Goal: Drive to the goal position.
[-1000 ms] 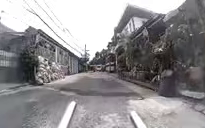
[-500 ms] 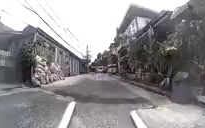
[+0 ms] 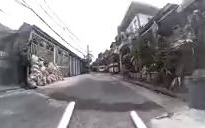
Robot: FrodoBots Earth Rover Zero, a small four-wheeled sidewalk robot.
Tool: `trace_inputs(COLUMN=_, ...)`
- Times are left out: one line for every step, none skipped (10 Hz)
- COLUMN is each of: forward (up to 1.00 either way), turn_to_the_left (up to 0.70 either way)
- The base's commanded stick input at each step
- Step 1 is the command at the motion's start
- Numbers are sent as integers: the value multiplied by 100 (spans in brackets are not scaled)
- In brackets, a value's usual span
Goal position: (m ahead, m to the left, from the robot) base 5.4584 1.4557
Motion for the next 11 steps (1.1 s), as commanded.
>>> trace_inputs(forward=85, turn_to_the_left=-34)
trace_inputs(forward=85, turn_to_the_left=-27)
trace_inputs(forward=85, turn_to_the_left=0)
trace_inputs(forward=85, turn_to_the_left=0)
trace_inputs(forward=85, turn_to_the_left=0)
trace_inputs(forward=85, turn_to_the_left=0)
trace_inputs(forward=85, turn_to_the_left=0)
trace_inputs(forward=85, turn_to_the_left=0)
trace_inputs(forward=85, turn_to_the_left=0)
trace_inputs(forward=85, turn_to_the_left=0)
trace_inputs(forward=85, turn_to_the_left=0)
